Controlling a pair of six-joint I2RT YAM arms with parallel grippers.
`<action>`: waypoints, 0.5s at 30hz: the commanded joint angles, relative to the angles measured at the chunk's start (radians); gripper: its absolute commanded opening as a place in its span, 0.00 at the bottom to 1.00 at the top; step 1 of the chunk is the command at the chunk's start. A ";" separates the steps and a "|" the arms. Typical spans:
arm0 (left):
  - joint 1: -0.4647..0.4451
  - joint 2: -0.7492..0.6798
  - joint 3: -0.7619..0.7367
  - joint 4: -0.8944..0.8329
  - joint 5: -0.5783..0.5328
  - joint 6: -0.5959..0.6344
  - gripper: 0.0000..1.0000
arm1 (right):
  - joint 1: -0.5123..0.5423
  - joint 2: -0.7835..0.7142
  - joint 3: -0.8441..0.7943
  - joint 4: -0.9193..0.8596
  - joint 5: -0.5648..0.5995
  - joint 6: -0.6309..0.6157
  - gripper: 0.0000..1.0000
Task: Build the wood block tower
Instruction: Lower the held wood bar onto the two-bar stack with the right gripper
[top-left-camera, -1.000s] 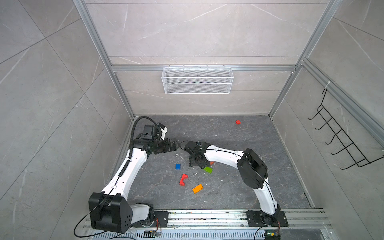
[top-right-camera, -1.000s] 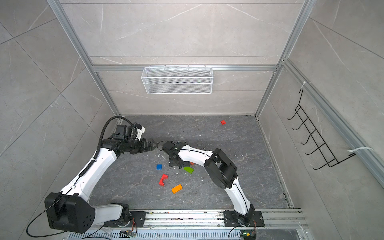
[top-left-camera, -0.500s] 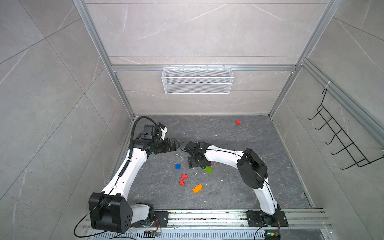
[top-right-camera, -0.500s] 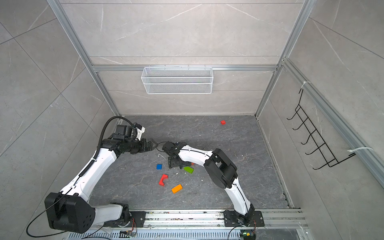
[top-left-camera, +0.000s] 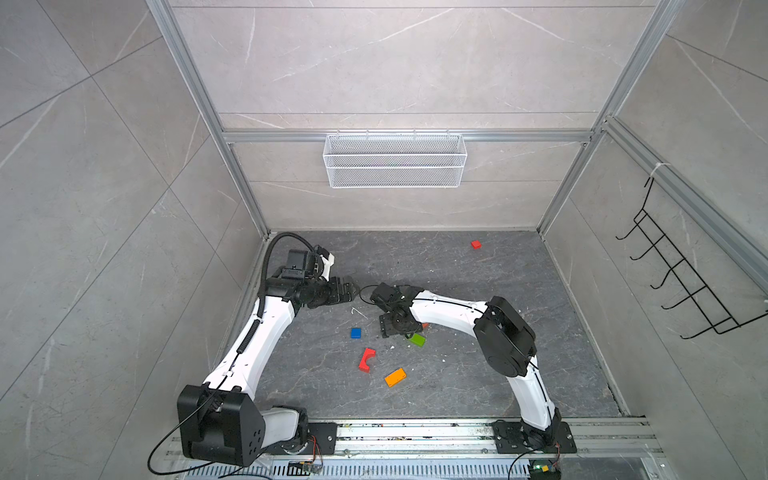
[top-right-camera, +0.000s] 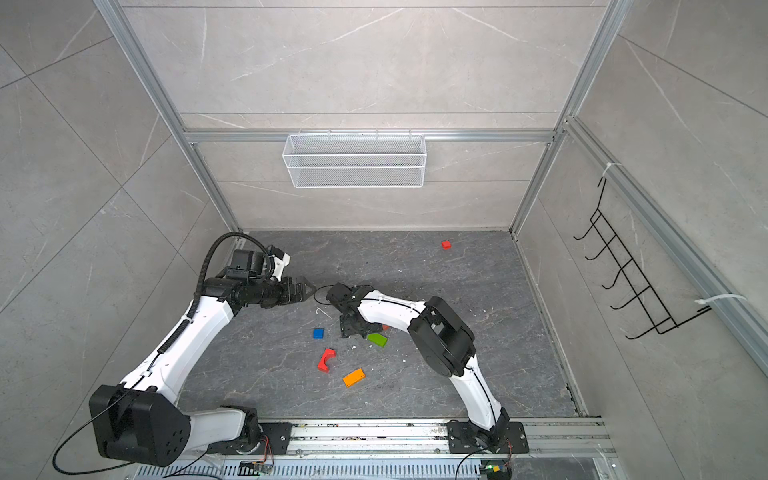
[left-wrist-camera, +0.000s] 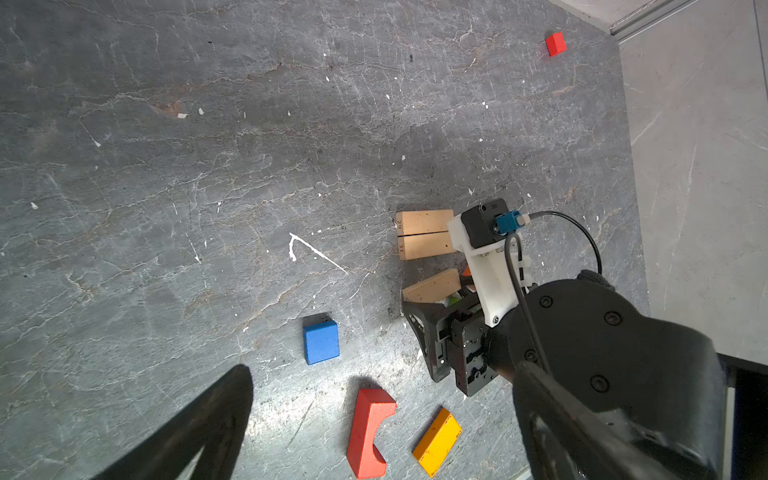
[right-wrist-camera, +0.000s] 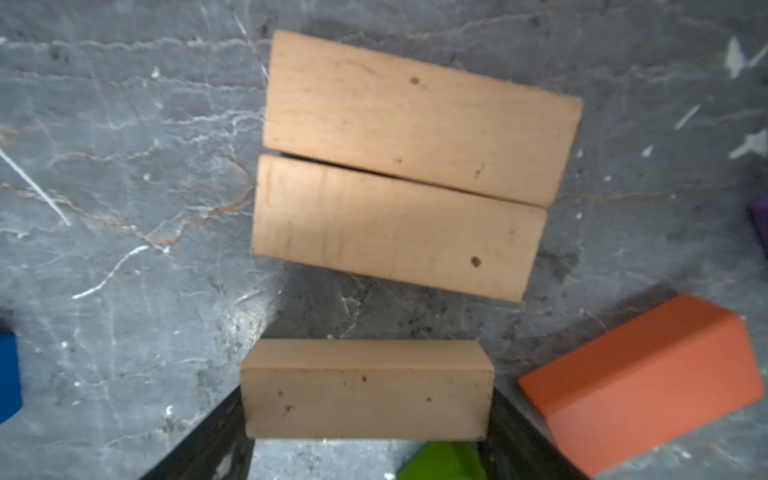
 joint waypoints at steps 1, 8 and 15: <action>0.004 -0.024 0.002 0.007 -0.012 -0.002 1.00 | -0.007 0.011 -0.011 0.012 0.003 -0.002 0.69; 0.004 -0.024 0.002 0.008 -0.010 -0.002 1.00 | -0.014 -0.002 0.002 0.006 0.009 0.095 0.64; 0.004 -0.027 0.002 0.008 -0.011 -0.002 1.00 | -0.025 0.017 0.033 -0.004 0.006 0.121 0.64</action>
